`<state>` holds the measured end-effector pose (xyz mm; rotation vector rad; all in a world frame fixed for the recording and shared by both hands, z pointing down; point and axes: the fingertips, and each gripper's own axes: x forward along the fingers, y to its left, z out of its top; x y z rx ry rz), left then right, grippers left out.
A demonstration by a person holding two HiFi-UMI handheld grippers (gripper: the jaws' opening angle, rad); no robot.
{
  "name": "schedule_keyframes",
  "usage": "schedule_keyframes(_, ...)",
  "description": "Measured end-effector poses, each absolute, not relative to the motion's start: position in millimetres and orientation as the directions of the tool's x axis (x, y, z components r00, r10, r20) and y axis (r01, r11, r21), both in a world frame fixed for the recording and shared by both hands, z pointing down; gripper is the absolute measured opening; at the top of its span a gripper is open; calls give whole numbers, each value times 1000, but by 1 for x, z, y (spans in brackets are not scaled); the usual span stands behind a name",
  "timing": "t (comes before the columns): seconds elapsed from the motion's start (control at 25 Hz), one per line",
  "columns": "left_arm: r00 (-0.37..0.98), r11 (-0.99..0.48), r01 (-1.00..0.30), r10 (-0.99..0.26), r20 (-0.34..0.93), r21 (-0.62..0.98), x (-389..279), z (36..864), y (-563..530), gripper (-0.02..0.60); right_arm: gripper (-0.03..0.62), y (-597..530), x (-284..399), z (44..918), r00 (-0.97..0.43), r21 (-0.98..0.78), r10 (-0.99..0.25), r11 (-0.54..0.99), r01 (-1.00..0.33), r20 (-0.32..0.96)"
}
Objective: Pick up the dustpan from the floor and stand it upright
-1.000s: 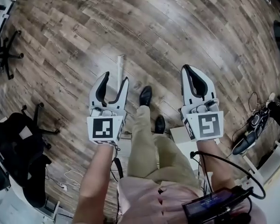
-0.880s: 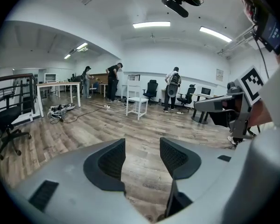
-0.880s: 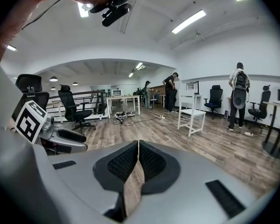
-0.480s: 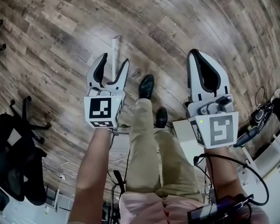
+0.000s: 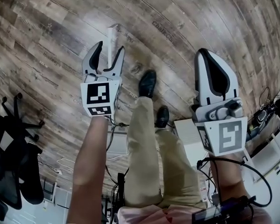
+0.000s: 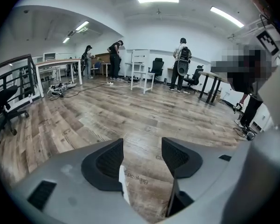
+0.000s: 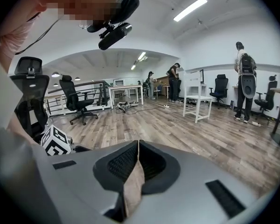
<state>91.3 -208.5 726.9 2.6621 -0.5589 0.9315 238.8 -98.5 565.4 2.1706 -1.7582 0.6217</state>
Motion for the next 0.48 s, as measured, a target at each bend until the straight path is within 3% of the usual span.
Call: schedule_keyframes(0.48, 660, -881, -465, -281, 697, 86, 84, 822, -222, 256, 9, -81, 245, 640, 145, -62, -828, -212, -975, 541)
